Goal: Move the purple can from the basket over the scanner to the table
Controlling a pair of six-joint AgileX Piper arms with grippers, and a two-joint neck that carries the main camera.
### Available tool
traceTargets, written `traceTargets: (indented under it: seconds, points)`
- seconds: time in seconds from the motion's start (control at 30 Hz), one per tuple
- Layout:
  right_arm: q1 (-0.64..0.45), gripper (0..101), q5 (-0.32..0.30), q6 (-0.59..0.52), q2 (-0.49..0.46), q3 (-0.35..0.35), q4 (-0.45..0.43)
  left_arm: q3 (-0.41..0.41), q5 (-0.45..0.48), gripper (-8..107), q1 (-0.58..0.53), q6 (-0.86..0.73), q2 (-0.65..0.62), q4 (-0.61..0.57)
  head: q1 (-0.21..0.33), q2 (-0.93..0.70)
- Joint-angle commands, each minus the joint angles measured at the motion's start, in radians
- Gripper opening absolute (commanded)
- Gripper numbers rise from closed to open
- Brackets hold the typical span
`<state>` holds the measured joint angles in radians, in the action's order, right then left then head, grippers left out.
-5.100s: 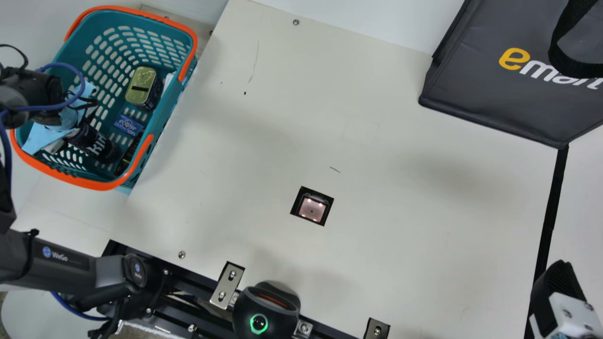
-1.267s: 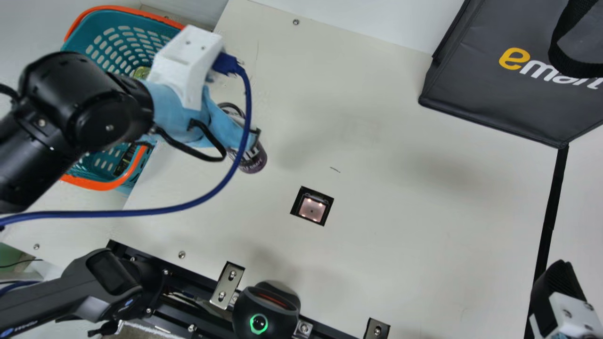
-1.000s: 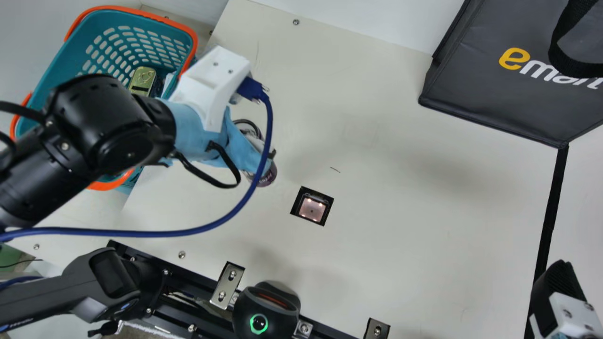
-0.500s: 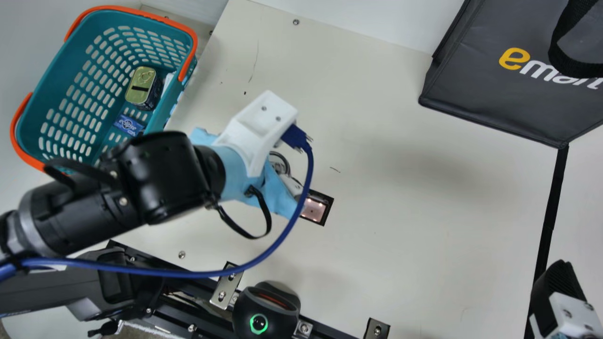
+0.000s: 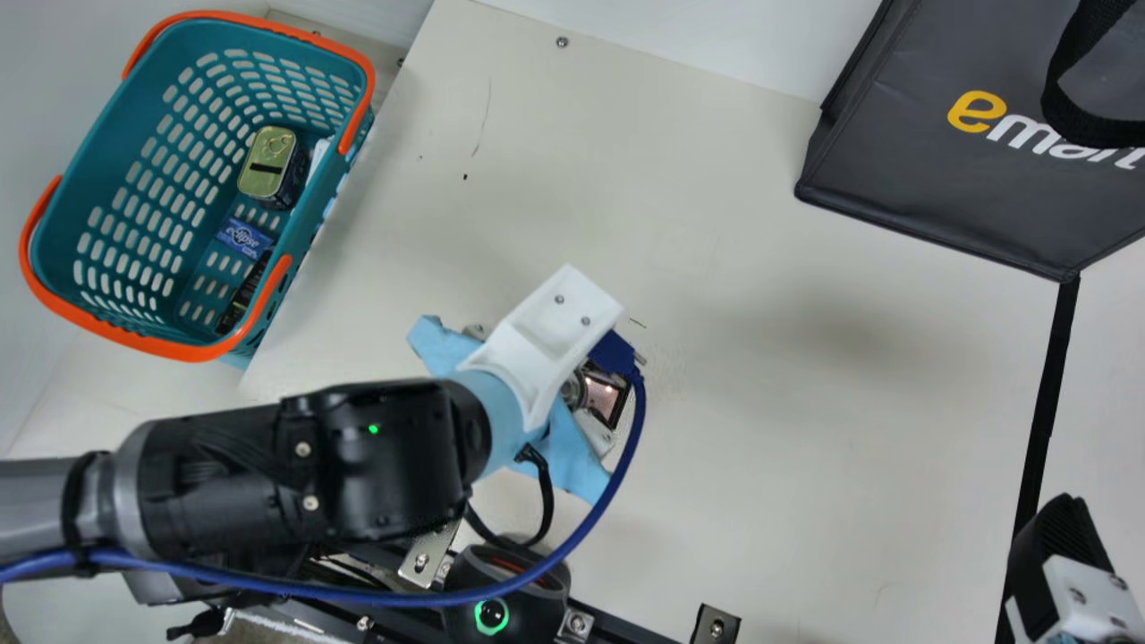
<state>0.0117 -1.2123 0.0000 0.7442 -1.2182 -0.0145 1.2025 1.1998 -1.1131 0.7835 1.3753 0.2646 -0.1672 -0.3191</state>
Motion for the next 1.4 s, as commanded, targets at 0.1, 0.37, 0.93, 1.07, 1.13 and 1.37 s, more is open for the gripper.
traceTargets:
  seconds: [0.1,0.37,0.93,1.07,1.13,1.37]
  points:
    - [0.0,95,-0.001,0.0,0.0,0.0,0.0,-0.027,-0.034,-8,-0.014,0.042,0.016,0.027,0.029,-0.002]
    - [0.0,95,0.0,0.0,0.0,0.0,0.0,-0.069,-0.109,-8,0.021,0.062,0.038,0.053,0.029,-0.002]
    - [0.0,95,0.0,0.0,0.0,0.0,0.0,-0.11,-0.202,32,0.052,0.075,0.045,0.089,0.029,-0.002]
    - [0.0,95,0.0,0.0,0.0,0.0,0.0,-0.115,-0.205,45,0.051,0.075,0.048,0.094,0.029,-0.002]
    - [0.0,95,0.0,0.0,0.0,0.0,0.0,-0.116,-0.205,52,0.052,0.073,0.05,0.094,0.029,-0.002]
    - [0.0,95,0.0,0.0,0.0,0.0,0.0,-0.118,-0.203,75,0.058,0.06,0.055,0.082,0.029,-0.002]
